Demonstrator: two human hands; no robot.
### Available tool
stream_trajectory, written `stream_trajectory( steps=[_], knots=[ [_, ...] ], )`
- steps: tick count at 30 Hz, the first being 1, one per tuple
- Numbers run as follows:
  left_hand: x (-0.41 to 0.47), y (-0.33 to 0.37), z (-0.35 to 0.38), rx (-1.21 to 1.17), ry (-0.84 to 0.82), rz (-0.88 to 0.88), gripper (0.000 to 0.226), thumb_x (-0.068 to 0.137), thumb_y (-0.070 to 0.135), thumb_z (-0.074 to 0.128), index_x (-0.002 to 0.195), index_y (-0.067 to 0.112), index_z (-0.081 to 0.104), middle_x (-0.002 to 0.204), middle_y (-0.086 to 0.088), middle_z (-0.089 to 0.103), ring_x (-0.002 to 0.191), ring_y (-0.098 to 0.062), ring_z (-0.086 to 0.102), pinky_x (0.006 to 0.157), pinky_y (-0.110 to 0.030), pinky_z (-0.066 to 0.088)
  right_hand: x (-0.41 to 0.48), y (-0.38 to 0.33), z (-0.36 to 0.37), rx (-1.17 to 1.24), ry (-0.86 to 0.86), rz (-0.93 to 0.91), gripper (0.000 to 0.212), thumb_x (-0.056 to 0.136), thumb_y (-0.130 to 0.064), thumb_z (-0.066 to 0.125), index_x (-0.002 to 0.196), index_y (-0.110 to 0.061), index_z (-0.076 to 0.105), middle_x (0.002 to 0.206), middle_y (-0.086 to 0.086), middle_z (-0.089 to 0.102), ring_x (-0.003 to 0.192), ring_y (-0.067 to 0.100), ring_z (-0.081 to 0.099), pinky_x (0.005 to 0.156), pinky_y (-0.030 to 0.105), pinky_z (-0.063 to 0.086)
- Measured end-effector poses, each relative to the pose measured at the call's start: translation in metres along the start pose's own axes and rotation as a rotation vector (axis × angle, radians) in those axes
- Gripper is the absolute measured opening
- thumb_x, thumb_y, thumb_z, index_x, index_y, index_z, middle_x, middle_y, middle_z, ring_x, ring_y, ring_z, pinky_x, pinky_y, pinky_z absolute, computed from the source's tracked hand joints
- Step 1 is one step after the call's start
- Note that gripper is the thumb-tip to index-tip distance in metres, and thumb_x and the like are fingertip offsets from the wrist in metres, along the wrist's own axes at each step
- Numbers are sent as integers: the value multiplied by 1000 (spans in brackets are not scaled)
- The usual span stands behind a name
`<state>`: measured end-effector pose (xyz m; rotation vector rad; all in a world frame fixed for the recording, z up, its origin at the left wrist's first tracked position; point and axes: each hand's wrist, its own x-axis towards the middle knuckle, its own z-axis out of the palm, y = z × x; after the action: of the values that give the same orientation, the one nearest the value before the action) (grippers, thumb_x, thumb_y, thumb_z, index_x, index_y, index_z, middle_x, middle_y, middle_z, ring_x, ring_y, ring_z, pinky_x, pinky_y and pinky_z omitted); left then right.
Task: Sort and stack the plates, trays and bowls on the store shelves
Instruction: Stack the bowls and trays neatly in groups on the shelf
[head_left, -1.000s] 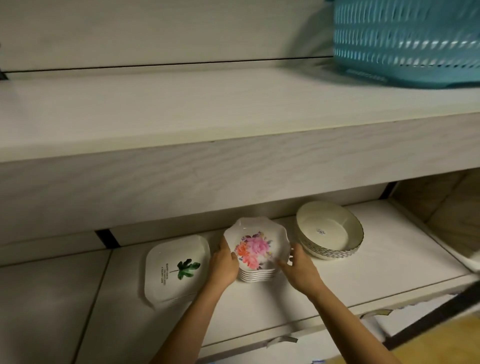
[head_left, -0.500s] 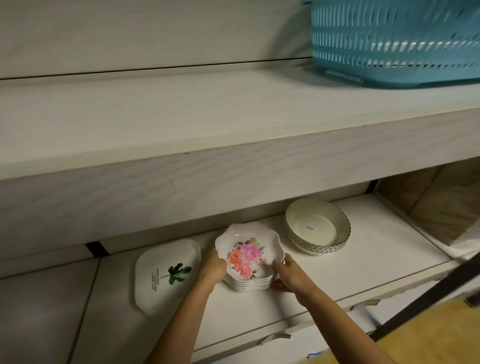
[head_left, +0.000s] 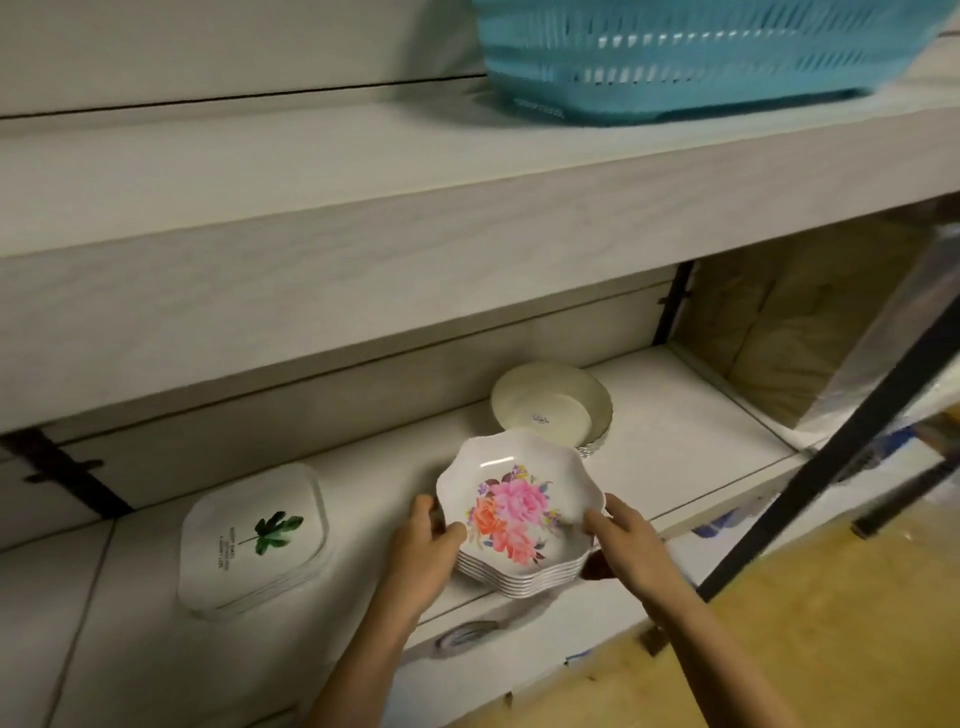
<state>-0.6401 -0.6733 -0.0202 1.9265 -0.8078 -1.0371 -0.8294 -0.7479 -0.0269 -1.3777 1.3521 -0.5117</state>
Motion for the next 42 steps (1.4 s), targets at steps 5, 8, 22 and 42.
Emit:
stream_trajectory(
  steps=[5,8,22,42],
  knots=[
    [-4,27,65,-27,29,67,40,69,36,56,105,18,55,106,-1,69,98,-21,65,90,-49,53,19,7,-73,-53,19,-62,30,95,-20,42,121,-9,50,103,4,60,70,3,55,55,15,41],
    [-3,47,114,-62,63,77,21,74,35,56,94,29,56,103,3,70,97,-19,66,89,-47,53,35,12,-123,-58,-4,-48,29,96,-22,41,121,-10,43,92,-2,58,67,6,58,56,17,43],
    [47,103,264,-50,173,48,26,89,13,46,112,6,57,111,-14,66,98,-28,61,73,-26,39,132,38,-235,-18,-18,-8,24,94,-18,46,116,-9,51,110,17,59,100,40,62,84,49,55],
    [18,92,221,331,446,300,20,90,28,49,100,17,62,99,-3,71,86,-22,65,72,-28,47,110,9,-188,-414,63,-590,30,91,-18,54,120,-13,53,128,7,50,114,19,45,93,29,39]
  ],
)
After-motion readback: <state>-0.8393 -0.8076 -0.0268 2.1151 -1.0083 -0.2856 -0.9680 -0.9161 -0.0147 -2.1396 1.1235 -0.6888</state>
